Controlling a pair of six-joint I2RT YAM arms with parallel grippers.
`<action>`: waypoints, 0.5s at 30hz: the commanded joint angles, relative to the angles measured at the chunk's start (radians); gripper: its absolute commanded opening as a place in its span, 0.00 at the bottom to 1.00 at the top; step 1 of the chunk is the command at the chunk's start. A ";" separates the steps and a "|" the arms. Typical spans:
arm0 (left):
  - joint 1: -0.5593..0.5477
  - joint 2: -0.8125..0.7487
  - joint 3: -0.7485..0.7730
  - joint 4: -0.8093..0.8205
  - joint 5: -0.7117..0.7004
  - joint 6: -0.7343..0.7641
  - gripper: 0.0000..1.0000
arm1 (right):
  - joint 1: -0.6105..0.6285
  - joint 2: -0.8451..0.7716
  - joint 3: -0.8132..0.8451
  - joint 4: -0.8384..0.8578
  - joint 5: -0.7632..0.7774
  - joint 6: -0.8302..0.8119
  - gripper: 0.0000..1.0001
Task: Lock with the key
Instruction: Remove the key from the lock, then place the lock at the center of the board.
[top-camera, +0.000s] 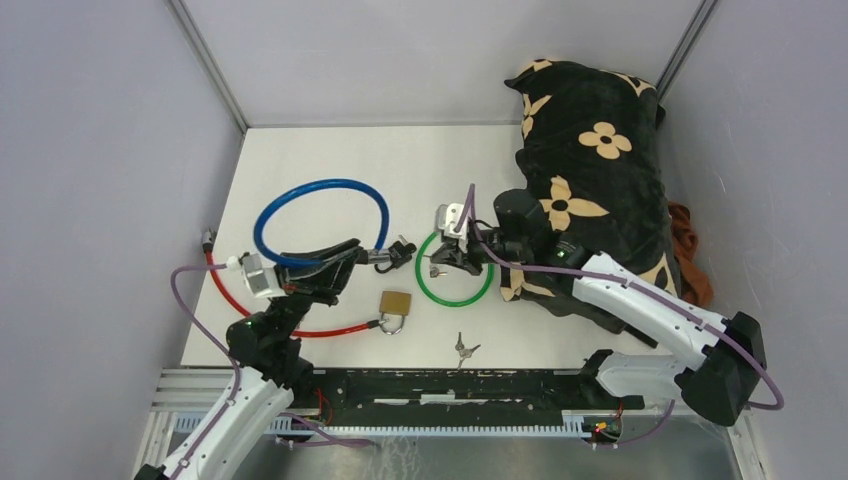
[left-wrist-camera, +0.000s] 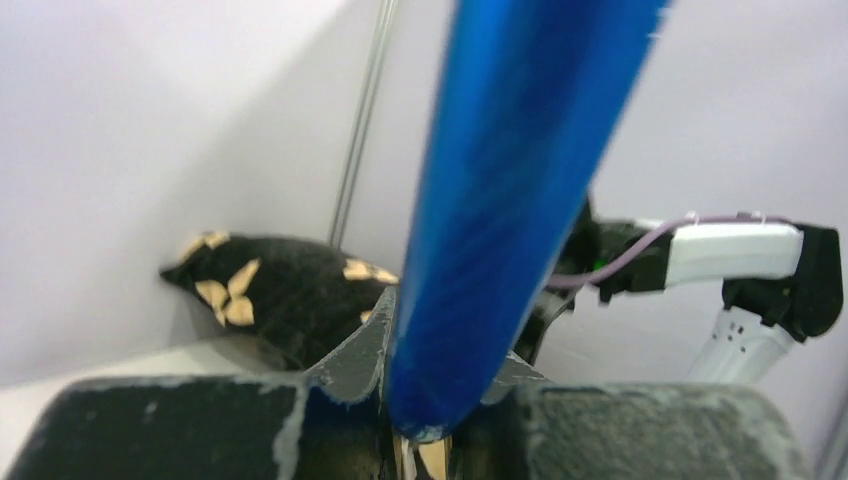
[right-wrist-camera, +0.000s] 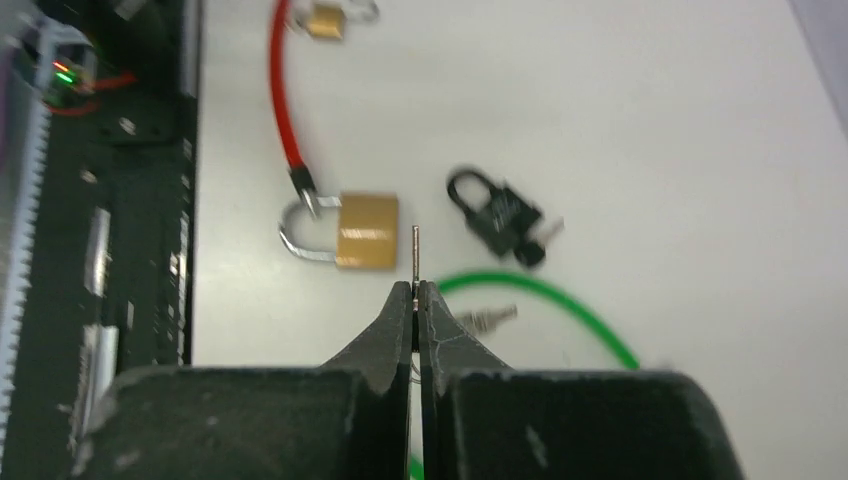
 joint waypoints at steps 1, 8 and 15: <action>0.015 -0.047 0.043 0.190 -0.059 0.060 0.02 | -0.095 -0.069 -0.116 -0.066 0.097 -0.011 0.00; 0.019 -0.045 0.055 0.056 -0.087 0.047 0.02 | -0.114 -0.106 -0.145 -0.058 0.097 0.018 0.00; 0.019 0.023 0.209 -0.678 -0.452 0.038 0.02 | -0.113 -0.115 -0.151 -0.013 0.105 0.048 0.00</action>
